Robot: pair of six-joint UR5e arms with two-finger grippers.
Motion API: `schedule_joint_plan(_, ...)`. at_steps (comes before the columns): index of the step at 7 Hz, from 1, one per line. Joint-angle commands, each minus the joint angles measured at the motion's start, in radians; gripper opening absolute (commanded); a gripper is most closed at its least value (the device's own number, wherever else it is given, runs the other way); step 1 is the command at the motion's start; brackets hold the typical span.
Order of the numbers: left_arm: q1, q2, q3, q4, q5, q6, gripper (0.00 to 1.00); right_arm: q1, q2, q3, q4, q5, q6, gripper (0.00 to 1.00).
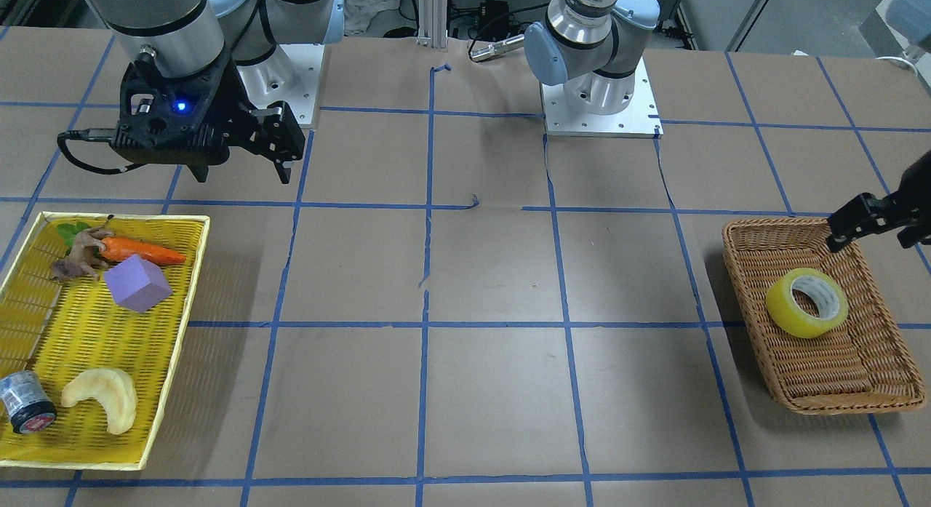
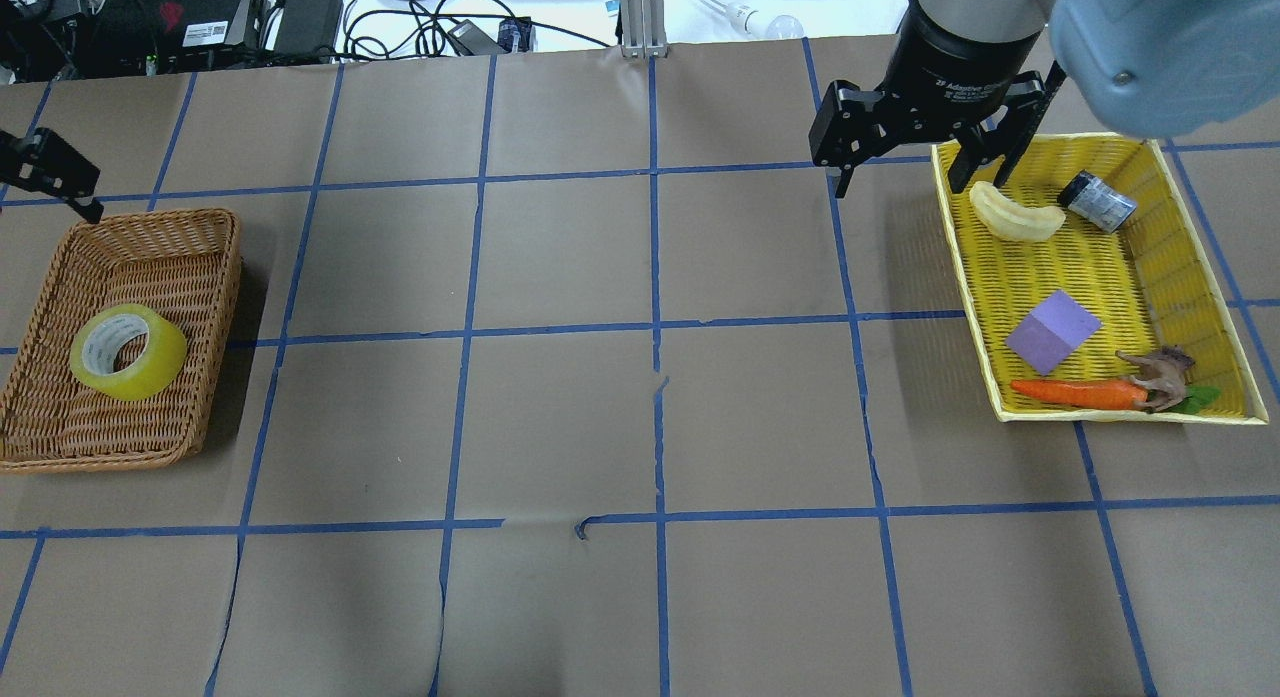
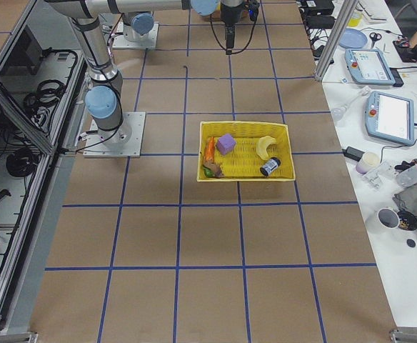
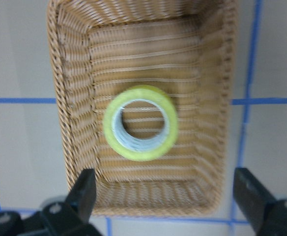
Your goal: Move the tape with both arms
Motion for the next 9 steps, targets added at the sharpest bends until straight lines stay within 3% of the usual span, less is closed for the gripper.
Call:
schedule_joint_plan(1, -0.225, 0.066, 0.005, -0.031, 0.004, -0.250, 1.00, 0.001, -0.001, -0.001, 0.003, -0.004, 0.000, 1.00)
schedule_joint_plan(3, -0.357, 0.101, -0.002, -0.031, -0.001, -0.269, 1.00, 0.001, -0.002, 0.000, 0.003, -0.003, -0.006, 1.00)
schedule_joint_plan(5, -0.457, 0.097, -0.007, -0.031, -0.100, -0.377, 1.00, 0.001, -0.001, -0.001, 0.006, -0.004, -0.008, 1.00)
schedule_joint_plan(9, -0.464, 0.106, -0.022, -0.043, -0.107, -0.369, 1.00, 0.000, -0.001, -0.001, 0.012, -0.004, -0.008, 1.00)
